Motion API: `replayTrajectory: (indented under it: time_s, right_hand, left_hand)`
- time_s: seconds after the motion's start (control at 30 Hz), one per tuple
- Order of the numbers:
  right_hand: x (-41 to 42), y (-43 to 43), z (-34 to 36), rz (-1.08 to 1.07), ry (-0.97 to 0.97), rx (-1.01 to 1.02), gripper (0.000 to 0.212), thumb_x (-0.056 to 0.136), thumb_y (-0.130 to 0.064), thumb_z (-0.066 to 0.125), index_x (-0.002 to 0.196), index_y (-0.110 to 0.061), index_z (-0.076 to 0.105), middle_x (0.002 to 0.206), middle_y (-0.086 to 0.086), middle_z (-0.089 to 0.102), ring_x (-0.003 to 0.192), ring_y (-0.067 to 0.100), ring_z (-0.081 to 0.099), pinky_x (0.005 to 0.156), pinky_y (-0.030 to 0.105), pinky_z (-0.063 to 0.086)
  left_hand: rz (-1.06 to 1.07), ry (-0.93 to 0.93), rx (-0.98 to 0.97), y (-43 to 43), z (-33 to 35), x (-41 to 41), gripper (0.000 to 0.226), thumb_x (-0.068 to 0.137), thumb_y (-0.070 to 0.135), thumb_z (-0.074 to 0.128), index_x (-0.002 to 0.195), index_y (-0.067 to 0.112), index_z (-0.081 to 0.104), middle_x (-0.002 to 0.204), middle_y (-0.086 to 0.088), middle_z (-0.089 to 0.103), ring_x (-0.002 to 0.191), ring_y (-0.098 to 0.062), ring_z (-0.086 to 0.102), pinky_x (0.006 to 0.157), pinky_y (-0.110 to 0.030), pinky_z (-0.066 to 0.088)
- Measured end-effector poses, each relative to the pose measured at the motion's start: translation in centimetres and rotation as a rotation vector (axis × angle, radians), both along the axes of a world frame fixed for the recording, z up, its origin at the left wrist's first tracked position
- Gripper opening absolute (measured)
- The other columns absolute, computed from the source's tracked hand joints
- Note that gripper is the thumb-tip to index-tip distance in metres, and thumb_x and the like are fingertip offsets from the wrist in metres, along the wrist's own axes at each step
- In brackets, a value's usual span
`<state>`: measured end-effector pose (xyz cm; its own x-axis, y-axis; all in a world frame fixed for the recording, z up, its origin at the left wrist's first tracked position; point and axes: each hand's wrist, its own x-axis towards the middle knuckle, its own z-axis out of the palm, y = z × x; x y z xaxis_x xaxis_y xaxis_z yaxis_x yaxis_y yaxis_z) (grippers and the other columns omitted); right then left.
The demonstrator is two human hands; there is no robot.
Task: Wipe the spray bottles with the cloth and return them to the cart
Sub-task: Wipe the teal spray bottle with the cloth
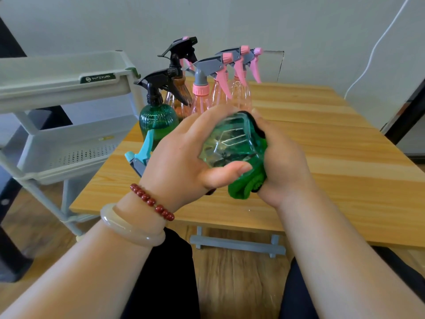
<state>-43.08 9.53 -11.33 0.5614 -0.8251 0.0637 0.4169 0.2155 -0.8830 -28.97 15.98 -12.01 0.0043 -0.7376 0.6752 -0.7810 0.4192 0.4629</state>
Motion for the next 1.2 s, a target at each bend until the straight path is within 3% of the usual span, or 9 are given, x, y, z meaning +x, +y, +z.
replayTrajectory:
  time_s: [0.17,0.27,0.37,0.43,0.6,0.77,0.93,1.1,1.2]
  right_hand:
    - [0.4,0.1,-0.9,-0.317,-0.024,-0.478,0.028,0.1,-0.015,0.045,0.116,-0.017,0.068,0.115,-0.002,0.071,0.116,0.017,0.064,0.097,0.032,0.049]
    - [0.6,0.4,-2.1,-0.395,-0.005,-0.73,0.031,0.102,-0.018,0.04,0.127,-0.018,0.059,0.132,-0.002,0.061,0.134,0.017,0.05,0.112,0.039,0.039]
    - [1.5,1.0,-1.2,-0.316,-0.059,-0.213,0.03,0.102,-0.035,0.045,0.119,-0.03,0.07,0.124,-0.006,0.068,0.121,0.015,0.061,0.107,0.042,0.046]
    - [1.8,1.7,-1.1,-0.311,-0.028,-0.185,0.033,0.101,-0.043,0.042,0.119,-0.032,0.069,0.128,-0.005,0.066,0.123,0.014,0.059,0.109,0.045,0.043]
    - [1.7,1.1,-2.0,-0.546,0.139,-0.92,0.038,0.105,-0.026,0.029,0.141,-0.022,0.038,0.148,-0.01,0.039,0.146,0.012,0.03,0.12,0.043,0.025]
    - [1.2,0.4,-0.3,-0.357,0.031,0.051,0.033,0.101,-0.044,0.048,0.096,-0.024,0.073,0.09,-0.003,0.077,0.091,0.016,0.073,0.085,0.037,0.056]
    - [1.2,0.5,-1.8,-0.55,0.164,-0.766,0.041,0.106,-0.026,0.029,0.134,-0.015,0.056,0.134,-0.014,0.054,0.134,0.003,0.045,0.113,0.025,0.034]
    - [0.6,0.0,0.4,-0.195,0.067,0.103,0.029,0.096,-0.031,0.058,0.077,-0.022,0.077,0.083,0.003,0.075,0.079,0.022,0.072,0.08,0.039,0.055]
    - [0.3,-0.2,0.7,-0.116,0.086,0.042,0.021,0.093,-0.032,0.062,0.087,-0.019,0.077,0.093,0.006,0.076,0.088,0.025,0.072,0.087,0.043,0.055]
  left_hand:
    - [0.019,0.124,0.015,-0.3,0.2,-0.5,0.062,0.076,0.071,0.054,0.129,0.042,0.041,0.113,0.021,0.057,0.106,-0.004,0.059,0.089,-0.026,0.05]
    - [0.047,0.22,0.027,-0.3,0.5,-0.9,0.05,0.079,0.069,0.05,0.122,0.045,0.042,0.105,0.025,0.06,0.084,0.011,0.058,0.073,-0.008,0.043]
    - [0.068,0.244,0.016,-0.2,0.7,-1.4,0.044,0.082,0.065,0.05,0.119,0.043,0.04,0.1,0.028,0.059,0.086,0.014,0.057,0.07,-0.003,0.041]
    - [0.074,0.301,0.014,-0.2,0.9,-1.7,0.038,0.083,0.062,0.053,0.115,0.045,0.041,0.093,0.033,0.06,0.086,0.018,0.057,0.067,-0.001,0.04]
    - [0.101,0.328,0.01,-0.5,1.3,-2.0,0.04,0.083,0.062,0.051,0.116,0.042,0.041,0.087,0.028,0.061,0.077,0.018,0.058,0.062,0.0,0.038]
    - [0.101,0.249,0.061,-0.7,0.9,-2.2,0.042,0.081,0.069,0.049,0.117,0.051,0.036,0.1,0.029,0.058,0.096,0.013,0.056,0.074,-0.003,0.042]
    - [0.08,0.287,0.033,-0.7,0.8,-2.1,0.04,0.081,0.064,0.048,0.116,0.046,0.039,0.093,0.031,0.058,0.084,0.019,0.056,0.067,0.0,0.038]
    - [-0.002,0.208,0.012,-0.5,0.6,-1.6,0.047,0.084,0.06,0.053,0.124,0.04,0.038,0.11,0.028,0.055,0.102,0.012,0.055,0.083,-0.004,0.041]
    - [-0.027,0.183,0.017,-0.5,0.4,-1.1,0.054,0.082,0.061,0.056,0.128,0.039,0.038,0.116,0.023,0.055,0.109,0.004,0.057,0.089,-0.012,0.045]
